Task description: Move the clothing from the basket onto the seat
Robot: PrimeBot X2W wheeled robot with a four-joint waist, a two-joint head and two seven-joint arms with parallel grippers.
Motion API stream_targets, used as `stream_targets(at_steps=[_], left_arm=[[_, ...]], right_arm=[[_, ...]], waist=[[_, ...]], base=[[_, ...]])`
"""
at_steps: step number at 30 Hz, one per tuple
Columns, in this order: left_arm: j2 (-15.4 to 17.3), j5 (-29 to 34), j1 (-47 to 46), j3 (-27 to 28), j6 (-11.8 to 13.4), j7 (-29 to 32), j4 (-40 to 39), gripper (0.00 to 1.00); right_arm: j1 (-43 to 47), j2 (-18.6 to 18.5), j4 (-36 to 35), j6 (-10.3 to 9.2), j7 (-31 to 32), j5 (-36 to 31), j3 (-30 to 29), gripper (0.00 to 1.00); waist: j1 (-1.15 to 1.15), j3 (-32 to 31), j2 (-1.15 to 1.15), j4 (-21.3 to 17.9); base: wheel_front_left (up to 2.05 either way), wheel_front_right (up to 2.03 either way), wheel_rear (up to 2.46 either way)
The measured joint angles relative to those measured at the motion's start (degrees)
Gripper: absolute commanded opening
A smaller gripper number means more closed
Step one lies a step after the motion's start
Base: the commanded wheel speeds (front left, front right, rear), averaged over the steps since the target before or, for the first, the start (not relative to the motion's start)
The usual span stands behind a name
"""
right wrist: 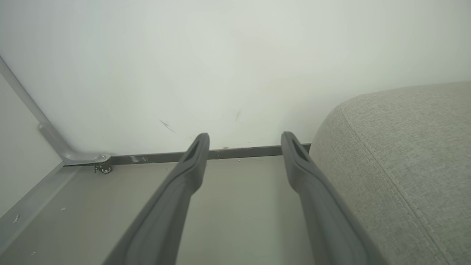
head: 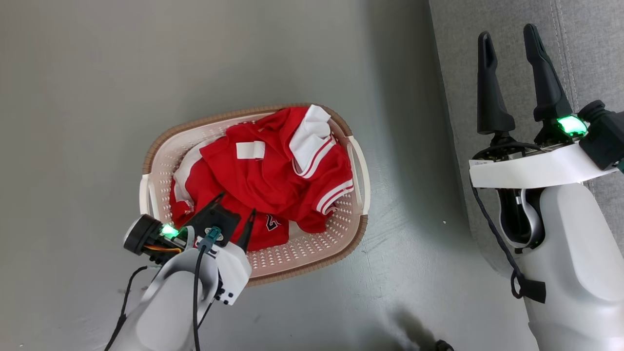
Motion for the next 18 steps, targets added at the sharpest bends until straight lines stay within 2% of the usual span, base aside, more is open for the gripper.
stream_targets(at_steps=[18], left_arm=[[1.2, 1.3, -3.3, -0.5, 1.0, 2.0, 5.1, 1.0]], right_arm=[[-0.9, 0.0, -0.2, 0.0, 0.0, 0.7, 1.5, 1.0]], waist=[[0.0, 3.8, 0.0, -1.6]], base=[[0.0, 0.0, 0.0]])
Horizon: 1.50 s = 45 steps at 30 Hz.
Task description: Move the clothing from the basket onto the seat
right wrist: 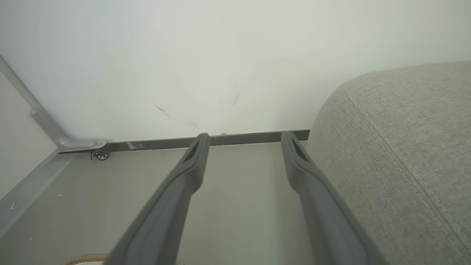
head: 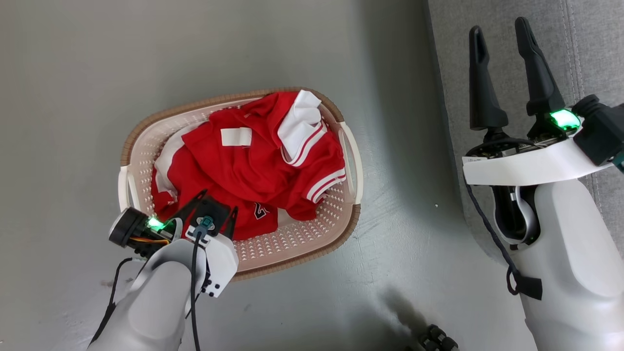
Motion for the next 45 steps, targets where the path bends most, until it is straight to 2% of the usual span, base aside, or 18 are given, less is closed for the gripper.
stream_targets(at_steps=[8, 16, 28, 37, 40, 45], left_arm=[[0.0, 1.8, -2.1, -1.0, 1.1, 1.7, 2.0, 1.0], [1.0, 3.2, -3.8, -1.1, 4.5, 4.9, 4.9, 1.0], [1.9, 4.5, -6.6, -1.3, 7.3, 7.0, 6.6, 1.0], [3.2, 5.3, -8.7, -0.9, 11.6, 8.9, 7.8, 1.0], [3.4, 5.3, -8.9, -0.5, 11.9, 9.5, 8.5, 1.0], [1.6, 5.3, -8.9, -0.8, 12.4, 10.8, 8.9, 1.0]], right_arm=[[-2.3, 0.0, -0.6, 0.0, -0.2, 0.7, 0.8, 1.0], [-2.4, 0.0, -0.6, 0.0, -0.2, 1.7, 1.6, 1.0], [-3.3, 0.0, -1.7, 0.0, -0.2, 3.5, 2.3, 1.0], [-3.3, 0.0, -2.3, 0.0, -0.2, 4.0, 2.3, 1.0], [-3.3, 0.0, -2.4, 0.01, -0.2, 4.6, 2.8, 1.0], [-3.3, 0.0, -2.7, 0.0, -0.2, 4.7, 3.0, 1.0]], waist=[[0.0, 1.8, 0.0, -0.5], [0.0, 3.2, 0.0, -1.0], [0.0, 5.3, 0.0, -2.6], [0.0, 7.1, 0.0, -3.8], [0.0, 7.6, 0.0, -4.0], [0.0, 8.1, 0.0, -4.4]], base=[[0.0, 0.0, 0.0], [0.0, 0.0, 0.0], [0.0, 0.0, 0.0], [0.0, 0.0, 0.0], [0.0, 0.0, 0.0], [0.0, 0.0, 0.0]])
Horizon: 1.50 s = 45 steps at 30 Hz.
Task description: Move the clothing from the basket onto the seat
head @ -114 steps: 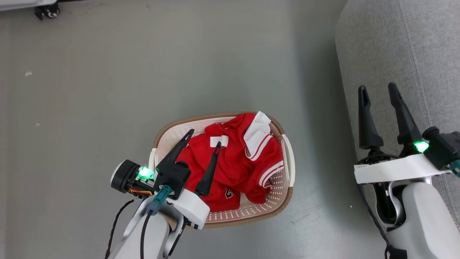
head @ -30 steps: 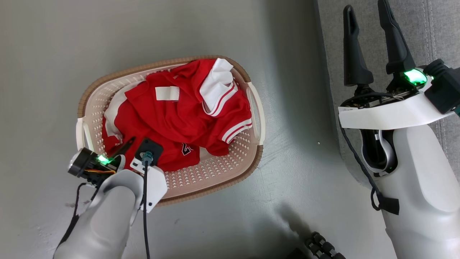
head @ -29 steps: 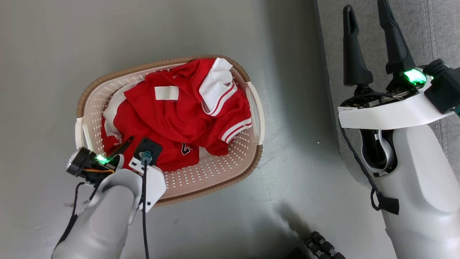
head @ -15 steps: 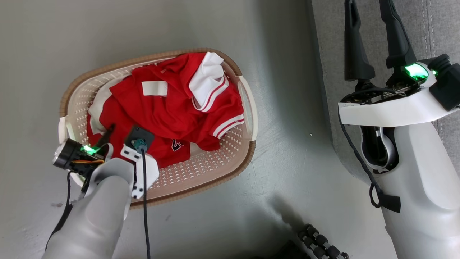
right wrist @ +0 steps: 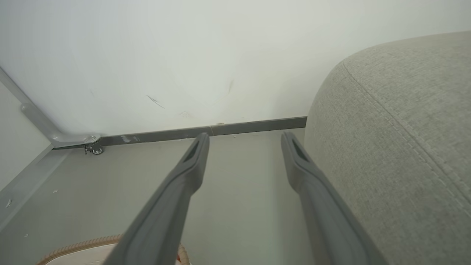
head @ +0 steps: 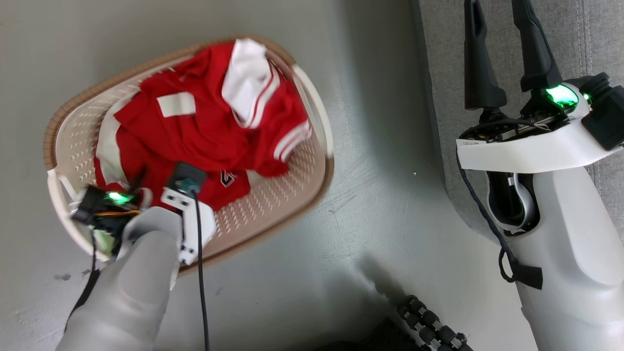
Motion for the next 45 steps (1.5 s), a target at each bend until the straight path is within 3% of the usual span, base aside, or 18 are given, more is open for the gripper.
stream_targets(at_steps=[3, 6, 8, 11, 17, 19, 26, 36, 42, 45], left_arm=[[-0.6, 0.0, -0.1, -0.4, -0.6, 0.2, 0.3, 1.0], [0.0, 0.0, -0.2, -0.6, -0.8, 0.2, 0.8, 0.58], [0.1, 0.0, -0.4, -0.7, -0.8, 0.3, 1.1, 0.42], [0.0, 0.0, -0.7, -0.9, -0.8, 0.7, 1.3, 0.3], [0.6, 0.8, -0.9, -1.3, -0.7, 1.2, 2.1, 0.16], [0.5, 1.1, -0.9, -1.5, -0.3, 1.2, 2.1, 0.0], [-0.5, 1.1, -1.2, -1.9, -0.1, 0.5, 1.6, 0.0], [1.4, 0.9, -2.9, -1.7, -0.8, -3.0, 1.2, 0.0], [-2.7, 1.1, -3.0, -2.9, -0.2, -3.6, -0.6, 0.0], [-3.2, 1.1, -3.0, -3.3, -0.1, -4.9, -1.4, 0.0]], right_arm=[[0.0, 0.0, 0.0, 0.01, 0.0, 0.0, 0.2, 1.0], [0.0, 0.0, 0.0, 0.0, 0.0, 0.1, 0.6, 1.0], [0.0, 0.0, -0.1, 0.0, 0.0, 0.3, 0.8, 1.0], [-0.1, 0.0, -0.1, 0.0, 0.0, 0.5, 0.8, 1.0], [-0.1, 0.0, -0.3, 0.01, 0.0, 0.5, 1.0, 1.0], [-0.1, 0.0, -0.3, 0.0, 0.0, 0.5, 0.8, 1.0], [-0.1, 0.0, -0.3, 0.01, 0.0, 0.5, 0.5, 1.0], [-0.1, 0.0, -0.1, 0.01, 0.0, 0.7, 0.8, 1.0], [-0.1, 0.0, 0.6, 0.01, 0.0, 1.0, 0.7, 1.0], [-0.1, 0.0, 0.9, 0.01, 0.0, 1.0, 0.5, 1.0]], waist=[[0.0, 0.2, 0.0, -0.2], [0.0, 0.3, 0.0, -0.4], [0.0, 0.3, 0.0, -0.6], [0.0, 0.4, 0.0, -0.8], [0.0, 0.5, 0.0, -1.2], [0.0, 0.6, 0.0, -1.3], [0.0, 0.4, 0.0, -1.0], [0.0, -0.3, 0.0, 0.0], [0.0, -1.3, 0.0, 0.9], [0.0, -2.0, 0.0, 1.4]], base=[[0.0, 0.0, 0.0], [0.0, 0.0, 0.0], [0.0, 0.0, 0.0], [0.0, 0.0, 0.0], [0.0, 0.0, 0.0], [0.0, 0.0, 0.0], [0.0, 0.0, 0.0], [0.0, 0.0, 0.0], [0.0, 0.0, 0.0], [0.0, 0.0, 0.0]])
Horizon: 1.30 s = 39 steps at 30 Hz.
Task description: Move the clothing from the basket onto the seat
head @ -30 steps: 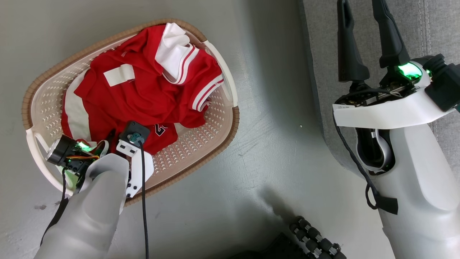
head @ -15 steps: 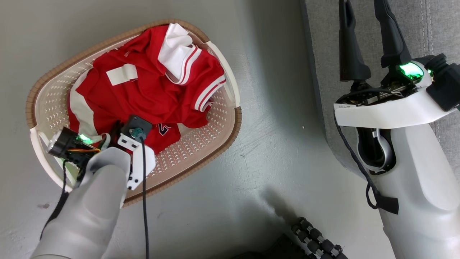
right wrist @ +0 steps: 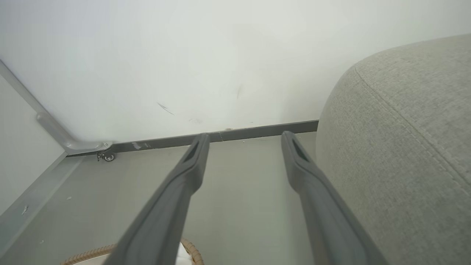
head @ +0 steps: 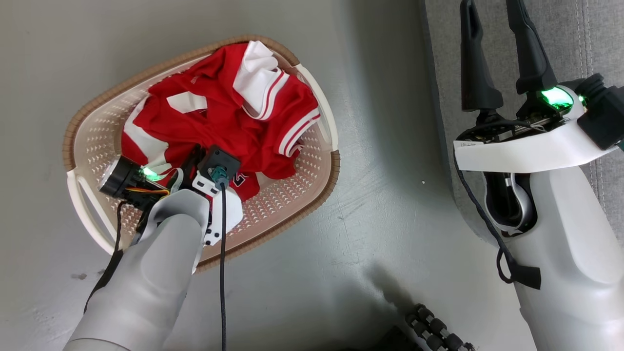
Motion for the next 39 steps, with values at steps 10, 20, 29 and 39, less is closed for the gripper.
stream_targets(at_steps=[10, 20, 29, 39], left_arm=[[1.0, -0.1, 0.2, -0.3, -0.2, -4.1, -2.2, 0.0], [0.8, -2.6, 2.5, 1.7, 0.0, -7.9, -5.2, 0.0], [0.5, -5.1, 4.4, 3.5, 0.4, -9.6, -9.4, 0.0], [0.1, -7.2, 6.4, 5.2, 0.9, -10.6, -15.2, 0.0]], right_arm=[[0.0, 0.0, 0.8, -0.01, 0.0, -0.1, -1.0, 1.0], [0.3, 0.0, 2.0, -0.01, 0.0, -1.9, -1.6, 1.0], [0.6, -0.1, 2.9, 0.0, 0.0, -3.7, -2.4, 1.0], [1.9, -0.1, 3.9, -0.01, 0.0, -5.7, -3.3, 1.0]], waist=[[0.0, -2.4, 0.0, 1.5], [0.0, -5.3, 0.0, 2.8], [0.0, -8.4, 0.0, 4.2], [0.0, -12.0, 0.0, 5.9]], base=[[0.0, 0.0, 0.0], [0.0, 0.0, 0.0], [0.0, 0.0, 0.0], [0.0, 0.0, 0.0]])
